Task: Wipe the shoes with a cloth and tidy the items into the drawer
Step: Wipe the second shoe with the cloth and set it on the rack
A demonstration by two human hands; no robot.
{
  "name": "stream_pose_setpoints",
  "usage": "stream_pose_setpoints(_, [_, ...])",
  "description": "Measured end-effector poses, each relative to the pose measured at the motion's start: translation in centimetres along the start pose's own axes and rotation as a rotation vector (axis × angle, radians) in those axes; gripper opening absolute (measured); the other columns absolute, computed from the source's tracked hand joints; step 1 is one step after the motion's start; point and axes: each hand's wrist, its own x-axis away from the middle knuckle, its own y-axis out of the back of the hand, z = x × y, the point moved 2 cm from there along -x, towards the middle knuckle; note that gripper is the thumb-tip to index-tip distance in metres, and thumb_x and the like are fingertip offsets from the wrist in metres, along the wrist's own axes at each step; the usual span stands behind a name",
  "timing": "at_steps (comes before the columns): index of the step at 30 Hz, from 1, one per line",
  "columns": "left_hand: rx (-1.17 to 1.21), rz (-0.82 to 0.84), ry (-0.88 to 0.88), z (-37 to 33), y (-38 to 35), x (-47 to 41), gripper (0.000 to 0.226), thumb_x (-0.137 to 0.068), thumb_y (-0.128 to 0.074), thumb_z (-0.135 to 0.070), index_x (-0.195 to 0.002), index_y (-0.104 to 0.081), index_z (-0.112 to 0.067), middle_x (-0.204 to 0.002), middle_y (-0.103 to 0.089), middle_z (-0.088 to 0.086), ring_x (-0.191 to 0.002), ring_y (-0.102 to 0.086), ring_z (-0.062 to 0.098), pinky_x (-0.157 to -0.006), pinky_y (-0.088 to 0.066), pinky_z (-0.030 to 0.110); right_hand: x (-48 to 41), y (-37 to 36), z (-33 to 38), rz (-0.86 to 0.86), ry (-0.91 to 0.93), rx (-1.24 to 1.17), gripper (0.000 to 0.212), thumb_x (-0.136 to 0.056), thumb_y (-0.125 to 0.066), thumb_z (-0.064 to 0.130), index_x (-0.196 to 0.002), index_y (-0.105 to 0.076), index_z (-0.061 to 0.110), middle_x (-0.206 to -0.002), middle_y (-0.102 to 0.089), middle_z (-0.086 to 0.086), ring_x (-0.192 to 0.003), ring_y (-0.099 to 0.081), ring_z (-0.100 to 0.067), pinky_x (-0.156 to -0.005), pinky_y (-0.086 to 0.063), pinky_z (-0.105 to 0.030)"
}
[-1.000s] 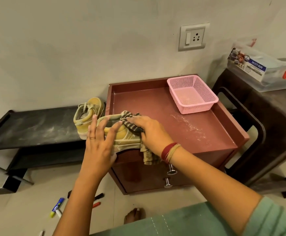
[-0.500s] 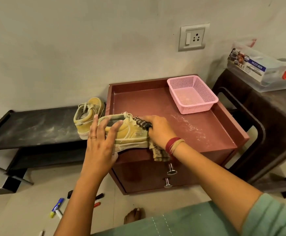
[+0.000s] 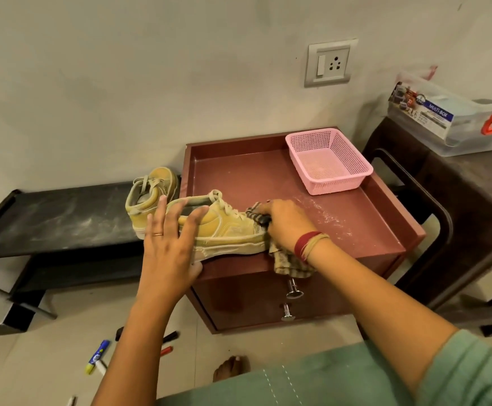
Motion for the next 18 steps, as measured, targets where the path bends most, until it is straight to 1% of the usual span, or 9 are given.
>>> stream_pose_setpoints(2, [0.021, 0.008, -0.001, 0.2, 0.2, -0.3, 0.101, -0.052, -0.085, -0.01, -0.138, -0.036, -0.025, -0.144, -0.032, 0.01, -0.145, -0.01, 0.037, -0.109, -0.028, 0.061, -0.3, 0.9, -1.7, -0.119, -0.086, -0.061, 0.049, -0.084, -0.049, -0.003, -0.124, -0.059, 0.022, -0.121, -0.062, -0.008, -0.109, -0.058, -0.029, -0.095, -0.046, -0.037])
stream_pose_setpoints(4, [0.061, 0.016, 0.012, 0.3, 0.5, -0.5, 0.103, -0.052, -0.085, -0.015, -0.14, -0.034, -0.027, -0.145, -0.031, 0.007, -0.146, -0.009, 0.035, -0.11, -0.026, 0.059, -0.3, 1.3, -2.3, -0.272, -0.08, -0.186, 0.052, -0.083, -0.05, -0.005, -0.125, -0.057, 0.023, -0.121, -0.062, -0.009, -0.111, -0.057, -0.027, -0.099, -0.044, -0.037])
stream_pose_setpoints(5, [0.083, 0.023, 0.025, 0.4, 0.6, -0.6, 0.104, -0.052, -0.085, -0.018, -0.141, -0.033, -0.028, -0.145, -0.03, 0.006, -0.146, -0.007, 0.034, -0.11, -0.025, 0.058, -0.1, 1.2, -2.0, -0.285, -0.05, -0.221, 0.056, -0.081, -0.048, -0.008, -0.128, -0.055, 0.023, -0.124, -0.06, -0.009, -0.112, -0.057, -0.025, -0.101, -0.043, -0.035])
stream_pose_setpoints(8, [0.182, 0.044, 0.067, 0.6, 1.1, -0.9, 0.104, -0.054, -0.084, -0.024, -0.143, -0.031, -0.03, -0.146, -0.028, 0.004, -0.147, -0.004, 0.029, -0.111, -0.024, 0.054, 1.4, 0.3, -0.1, -0.134, 0.213, -0.209, 0.068, -0.077, -0.047, -0.012, -0.133, -0.049, 0.025, -0.134, -0.054, -0.004, -0.121, -0.052, -0.021, -0.11, -0.032, -0.032])
stream_pose_setpoints(10, [0.239, 0.059, 0.075, 0.9, 1.3, -1.1, 0.104, -0.055, -0.084, -0.024, -0.143, -0.031, -0.03, -0.144, -0.028, 0.002, -0.147, -0.004, 0.029, -0.11, -0.025, 0.054, 2.2, -0.5, 0.5, -0.053, 0.373, -0.091, 0.065, -0.077, -0.049, -0.01, -0.132, -0.05, 0.024, -0.139, -0.049, 0.0, -0.127, -0.046, -0.021, -0.114, -0.025, -0.035])
stream_pose_setpoints(11, [0.259, 0.066, 0.076, 0.9, 1.4, -1.1, 0.103, -0.054, -0.084, -0.022, -0.143, -0.031, -0.03, -0.143, -0.028, 0.001, -0.146, -0.004, 0.029, -0.111, -0.024, 0.053, 2.0, -0.6, 0.0, -0.061, 0.377, -0.057, 0.064, -0.077, -0.049, -0.01, -0.132, -0.051, 0.023, -0.141, -0.047, 0.0, -0.129, -0.044, -0.021, -0.115, -0.023, -0.036])
stream_pose_setpoints(14, [0.293, 0.082, 0.086, 1.0, 1.5, -1.2, 0.103, -0.055, -0.082, -0.017, -0.143, -0.03, -0.03, -0.141, -0.026, -0.002, -0.146, -0.001, 0.029, -0.111, -0.022, 0.053, 1.4, -0.4, -1.5, -0.138, 0.208, -0.103, 0.067, -0.075, -0.045, -0.013, -0.133, -0.05, 0.02, -0.139, -0.049, -0.003, -0.13, -0.043, -0.021, -0.114, -0.02, -0.027])
stream_pose_setpoints(16, [0.306, 0.089, 0.09, 1.0, 1.5, -1.1, 0.103, -0.055, -0.082, -0.016, -0.143, -0.029, -0.031, -0.142, -0.025, -0.002, -0.147, 0.0, 0.028, -0.112, -0.021, 0.053, 2.0, -0.5, -1.2, -0.132, 0.215, -0.122, 0.067, -0.075, -0.044, -0.013, -0.133, -0.051, 0.019, -0.138, -0.05, -0.005, -0.129, -0.044, -0.02, -0.111, -0.023, -0.025])
stream_pose_setpoints(18, [0.3, 0.099, 0.096, 1.0, 1.4, -1.2, 0.104, -0.056, -0.082, -0.017, -0.143, -0.027, -0.033, -0.144, -0.024, -0.001, -0.147, 0.002, 0.027, -0.113, -0.02, 0.053, 2.5, -0.8, -1.2, -0.1, 0.268, -0.137, 0.066, -0.075, -0.046, -0.013, -0.132, -0.052, 0.02, -0.137, -0.05, -0.004, -0.127, -0.045, -0.018, -0.111, -0.027, -0.027])
